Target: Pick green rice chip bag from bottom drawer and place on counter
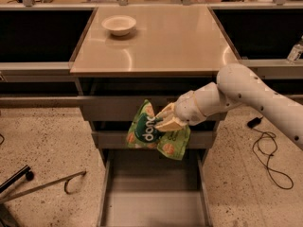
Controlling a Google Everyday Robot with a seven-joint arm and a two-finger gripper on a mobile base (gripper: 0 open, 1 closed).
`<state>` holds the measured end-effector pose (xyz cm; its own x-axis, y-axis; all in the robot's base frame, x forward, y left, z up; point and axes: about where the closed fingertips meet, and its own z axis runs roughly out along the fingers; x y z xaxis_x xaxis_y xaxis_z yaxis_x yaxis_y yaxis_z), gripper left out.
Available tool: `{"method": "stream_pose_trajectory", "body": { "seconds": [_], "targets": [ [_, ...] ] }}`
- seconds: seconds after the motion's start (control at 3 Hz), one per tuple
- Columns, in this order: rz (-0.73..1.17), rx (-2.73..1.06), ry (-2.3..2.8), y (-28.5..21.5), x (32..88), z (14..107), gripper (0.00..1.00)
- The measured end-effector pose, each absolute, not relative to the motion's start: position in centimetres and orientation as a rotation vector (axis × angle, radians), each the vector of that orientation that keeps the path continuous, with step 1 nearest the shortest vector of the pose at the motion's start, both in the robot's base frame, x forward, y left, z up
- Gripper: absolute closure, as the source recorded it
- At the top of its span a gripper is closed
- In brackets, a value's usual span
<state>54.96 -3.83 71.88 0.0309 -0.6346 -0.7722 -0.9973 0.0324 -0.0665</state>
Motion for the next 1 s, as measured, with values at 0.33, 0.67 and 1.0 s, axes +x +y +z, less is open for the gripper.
{"method": "stream_pose_trajectory", "body": {
  "seconds": [0.33,0.67,1.0],
  "targets": [
    [0.715,-1.705,1.624,-2.2,57.2,76.9,1.00],
    [0.680,-1.776,1.513,1.0,59.5,85.7,1.00],
    [0.646,-1.785,1.432,2.6,62.0,91.9,1.00]
  ]
}}
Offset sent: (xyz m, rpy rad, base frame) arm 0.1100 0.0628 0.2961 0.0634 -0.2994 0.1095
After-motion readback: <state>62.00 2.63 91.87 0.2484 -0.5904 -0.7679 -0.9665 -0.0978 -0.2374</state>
